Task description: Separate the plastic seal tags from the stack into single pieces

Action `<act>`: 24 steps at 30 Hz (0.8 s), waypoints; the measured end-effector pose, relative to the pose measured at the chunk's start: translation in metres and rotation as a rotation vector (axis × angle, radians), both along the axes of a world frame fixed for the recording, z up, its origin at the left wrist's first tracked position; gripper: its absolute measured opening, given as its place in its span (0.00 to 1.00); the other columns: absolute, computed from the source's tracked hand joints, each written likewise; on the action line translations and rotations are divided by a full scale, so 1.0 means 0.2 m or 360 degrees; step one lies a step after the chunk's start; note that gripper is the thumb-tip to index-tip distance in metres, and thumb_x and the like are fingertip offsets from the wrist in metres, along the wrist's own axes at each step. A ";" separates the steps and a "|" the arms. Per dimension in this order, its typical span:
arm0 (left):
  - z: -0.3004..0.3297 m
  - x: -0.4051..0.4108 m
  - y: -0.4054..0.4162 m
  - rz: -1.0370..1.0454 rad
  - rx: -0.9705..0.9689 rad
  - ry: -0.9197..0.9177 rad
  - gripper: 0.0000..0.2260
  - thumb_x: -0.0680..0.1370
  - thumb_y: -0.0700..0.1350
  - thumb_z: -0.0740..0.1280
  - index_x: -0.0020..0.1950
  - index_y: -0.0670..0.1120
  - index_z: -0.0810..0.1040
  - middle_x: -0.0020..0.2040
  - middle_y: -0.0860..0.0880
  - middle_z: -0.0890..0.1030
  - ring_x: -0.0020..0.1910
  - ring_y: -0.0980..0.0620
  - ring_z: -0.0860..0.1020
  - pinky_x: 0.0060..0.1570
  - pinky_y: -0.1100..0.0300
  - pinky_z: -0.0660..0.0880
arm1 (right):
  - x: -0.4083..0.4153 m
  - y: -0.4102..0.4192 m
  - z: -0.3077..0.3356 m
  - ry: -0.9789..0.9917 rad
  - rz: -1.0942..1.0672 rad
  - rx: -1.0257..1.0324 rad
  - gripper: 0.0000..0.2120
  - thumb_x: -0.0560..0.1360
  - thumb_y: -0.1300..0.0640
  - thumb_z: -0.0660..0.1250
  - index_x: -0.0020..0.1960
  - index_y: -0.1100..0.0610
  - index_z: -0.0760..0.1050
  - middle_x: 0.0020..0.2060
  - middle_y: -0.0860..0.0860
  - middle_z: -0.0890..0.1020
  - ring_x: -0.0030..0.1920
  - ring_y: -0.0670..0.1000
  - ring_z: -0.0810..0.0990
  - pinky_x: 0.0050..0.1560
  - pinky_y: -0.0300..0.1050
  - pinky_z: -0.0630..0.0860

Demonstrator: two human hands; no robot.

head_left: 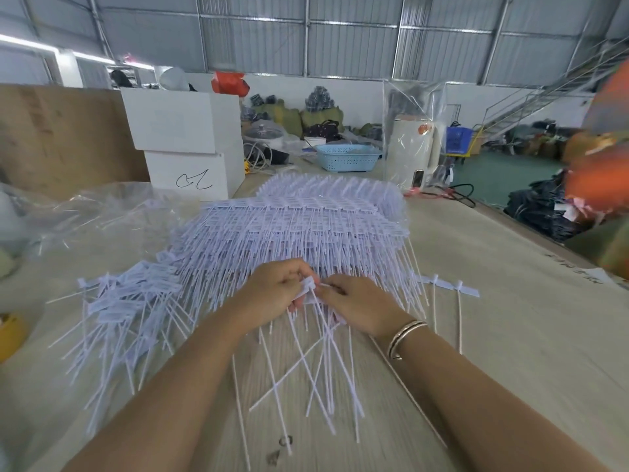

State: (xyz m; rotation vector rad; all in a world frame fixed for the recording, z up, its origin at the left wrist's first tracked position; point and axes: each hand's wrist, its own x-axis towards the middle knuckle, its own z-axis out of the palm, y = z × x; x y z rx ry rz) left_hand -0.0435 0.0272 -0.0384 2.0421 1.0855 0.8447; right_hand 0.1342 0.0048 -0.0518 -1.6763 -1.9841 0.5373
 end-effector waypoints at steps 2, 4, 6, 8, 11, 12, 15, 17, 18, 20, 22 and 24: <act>0.00 0.00 -0.01 -0.0035 0.0073 0.0089 0.14 0.78 0.37 0.60 0.44 0.55 0.77 0.29 0.51 0.80 0.30 0.51 0.77 0.36 0.54 0.74 | 0.02 -0.04 0.04 0.0252 0.0048 0.0003 0.17 0.77 0.43 0.56 0.45 0.51 0.79 0.36 0.49 0.82 0.40 0.51 0.81 0.46 0.53 0.78; 0.00 0.00 -0.01 -0.0061 0.0117 0.0199 0.14 0.78 0.36 0.59 0.48 0.57 0.71 0.32 0.49 0.81 0.34 0.42 0.79 0.37 0.47 0.75 | 0.05 -0.06 0.06 0.0351 -0.0022 0.0175 0.18 0.74 0.44 0.54 0.48 0.47 0.81 0.42 0.47 0.84 0.43 0.48 0.81 0.48 0.50 0.79; 0.00 0.01 -0.02 -0.0093 0.0129 0.0232 0.15 0.78 0.35 0.57 0.49 0.58 0.66 0.34 0.49 0.82 0.38 0.40 0.79 0.42 0.43 0.75 | 0.06 -0.06 0.08 0.0333 -0.0090 0.0362 0.21 0.73 0.43 0.53 0.50 0.48 0.82 0.46 0.47 0.83 0.46 0.48 0.80 0.50 0.48 0.76; 0.01 0.04 -0.03 -0.0169 0.0162 0.0180 0.15 0.78 0.34 0.57 0.49 0.57 0.65 0.35 0.49 0.81 0.39 0.39 0.78 0.43 0.43 0.75 | 0.04 -0.06 0.07 0.0291 0.0011 0.0368 0.19 0.76 0.42 0.58 0.40 0.53 0.79 0.39 0.49 0.80 0.40 0.48 0.77 0.47 0.49 0.74; 0.01 0.05 -0.03 -0.0190 0.0183 0.0056 0.14 0.79 0.35 0.58 0.48 0.56 0.65 0.39 0.52 0.80 0.38 0.44 0.75 0.40 0.50 0.73 | 0.01 -0.05 0.05 0.0174 0.0122 0.0355 0.16 0.76 0.47 0.65 0.34 0.55 0.74 0.32 0.46 0.72 0.33 0.43 0.70 0.39 0.39 0.69; 0.01 0.05 -0.03 -0.0160 0.0184 0.0051 0.12 0.79 0.37 0.60 0.48 0.56 0.65 0.41 0.51 0.80 0.38 0.46 0.75 0.40 0.52 0.72 | 0.02 -0.04 0.05 0.0339 0.0127 0.0319 0.13 0.76 0.51 0.66 0.34 0.54 0.74 0.31 0.47 0.72 0.31 0.42 0.69 0.37 0.36 0.68; -0.01 0.01 0.01 0.0010 0.0247 0.0209 0.08 0.80 0.44 0.62 0.42 0.54 0.71 0.32 0.54 0.76 0.28 0.56 0.70 0.33 0.58 0.67 | 0.05 -0.05 0.07 0.0890 0.0080 0.0196 0.13 0.78 0.58 0.63 0.34 0.52 0.72 0.31 0.52 0.69 0.33 0.49 0.68 0.36 0.39 0.68; -0.01 0.00 0.01 0.0044 0.0237 0.0235 0.15 0.81 0.46 0.61 0.33 0.53 0.70 0.25 0.57 0.71 0.24 0.58 0.65 0.30 0.60 0.63 | 0.06 -0.06 0.07 0.0883 0.0096 0.0180 0.15 0.78 0.59 0.62 0.33 0.52 0.72 0.30 0.52 0.68 0.33 0.50 0.66 0.36 0.40 0.66; -0.01 0.01 0.01 0.0033 0.0240 0.0238 0.17 0.81 0.47 0.61 0.31 0.53 0.69 0.23 0.58 0.69 0.24 0.58 0.64 0.30 0.60 0.62 | 0.05 -0.07 0.07 0.0835 0.0136 0.0154 0.14 0.78 0.59 0.61 0.33 0.54 0.73 0.30 0.52 0.70 0.33 0.50 0.67 0.37 0.42 0.67; 0.00 0.02 0.00 0.0001 0.0296 0.0257 0.18 0.81 0.47 0.60 0.30 0.54 0.69 0.24 0.59 0.70 0.24 0.60 0.65 0.30 0.61 0.62 | 0.03 -0.08 0.08 0.0749 0.0183 0.0063 0.14 0.77 0.56 0.64 0.34 0.53 0.76 0.30 0.51 0.76 0.35 0.52 0.71 0.39 0.45 0.69; 0.01 0.03 -0.01 -0.0055 0.0268 0.0191 0.16 0.81 0.45 0.61 0.32 0.52 0.72 0.25 0.60 0.71 0.25 0.61 0.68 0.31 0.66 0.64 | 0.03 -0.09 0.11 0.0694 0.0204 0.0013 0.16 0.77 0.51 0.66 0.29 0.48 0.76 0.27 0.45 0.77 0.31 0.49 0.72 0.35 0.41 0.70; 0.02 0.04 -0.02 -0.0109 0.0154 0.0101 0.14 0.81 0.44 0.60 0.37 0.45 0.76 0.28 0.58 0.75 0.31 0.58 0.75 0.35 0.65 0.67 | 0.02 -0.11 0.13 0.0705 0.0254 0.0001 0.19 0.77 0.49 0.66 0.27 0.46 0.74 0.24 0.42 0.75 0.26 0.45 0.68 0.30 0.38 0.67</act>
